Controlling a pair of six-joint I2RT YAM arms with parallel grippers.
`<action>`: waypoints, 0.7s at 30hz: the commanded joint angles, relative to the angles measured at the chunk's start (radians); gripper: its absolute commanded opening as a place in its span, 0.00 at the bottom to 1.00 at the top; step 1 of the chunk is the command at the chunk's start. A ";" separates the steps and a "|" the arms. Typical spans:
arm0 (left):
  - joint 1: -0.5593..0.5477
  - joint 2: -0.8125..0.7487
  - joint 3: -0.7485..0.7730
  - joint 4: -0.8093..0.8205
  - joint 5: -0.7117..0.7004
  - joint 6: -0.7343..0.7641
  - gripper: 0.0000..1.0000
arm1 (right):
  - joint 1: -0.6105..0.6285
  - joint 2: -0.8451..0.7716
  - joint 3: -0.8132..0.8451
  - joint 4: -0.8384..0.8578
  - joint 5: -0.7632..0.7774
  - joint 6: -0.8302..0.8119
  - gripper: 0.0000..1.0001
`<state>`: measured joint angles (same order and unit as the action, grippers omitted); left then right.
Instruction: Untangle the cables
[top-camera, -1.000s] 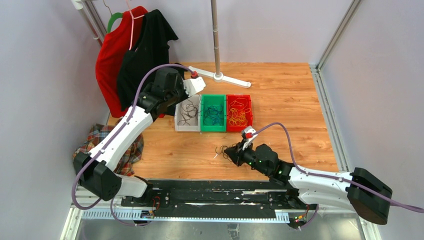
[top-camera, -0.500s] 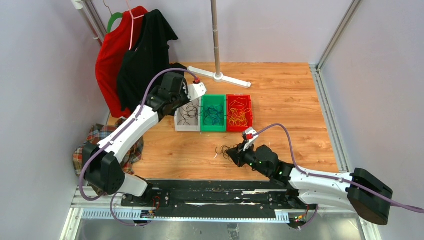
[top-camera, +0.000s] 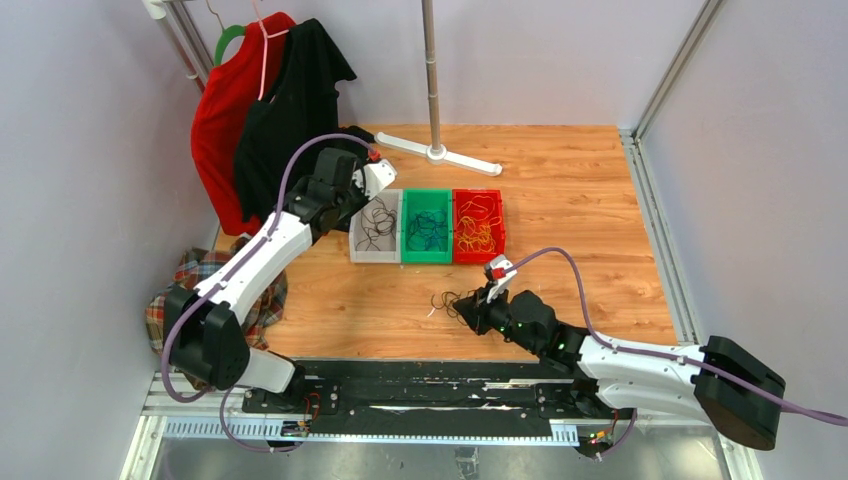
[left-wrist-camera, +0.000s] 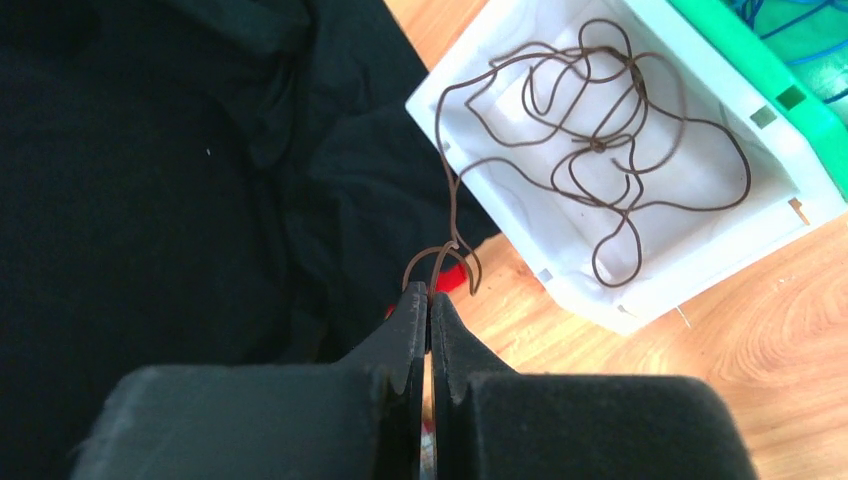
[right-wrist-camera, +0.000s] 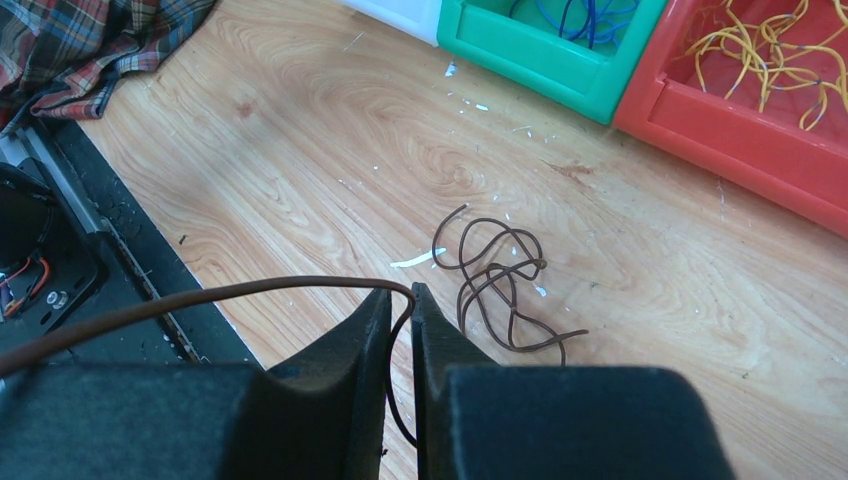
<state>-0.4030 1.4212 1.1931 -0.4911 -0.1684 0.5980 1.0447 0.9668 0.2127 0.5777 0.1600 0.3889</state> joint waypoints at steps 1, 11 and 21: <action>0.011 -0.066 -0.055 0.052 0.011 -0.066 0.00 | 0.006 0.006 -0.004 -0.008 0.013 0.015 0.13; -0.047 0.004 -0.012 -0.002 0.152 -0.103 0.00 | 0.006 0.012 0.001 -0.007 0.017 0.018 0.12; -0.106 0.178 0.058 0.014 0.147 -0.193 0.00 | 0.005 -0.098 -0.041 -0.074 0.070 0.021 0.12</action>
<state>-0.5098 1.5604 1.2114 -0.4980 -0.0139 0.4480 1.0447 0.9157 0.2005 0.5415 0.1818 0.4007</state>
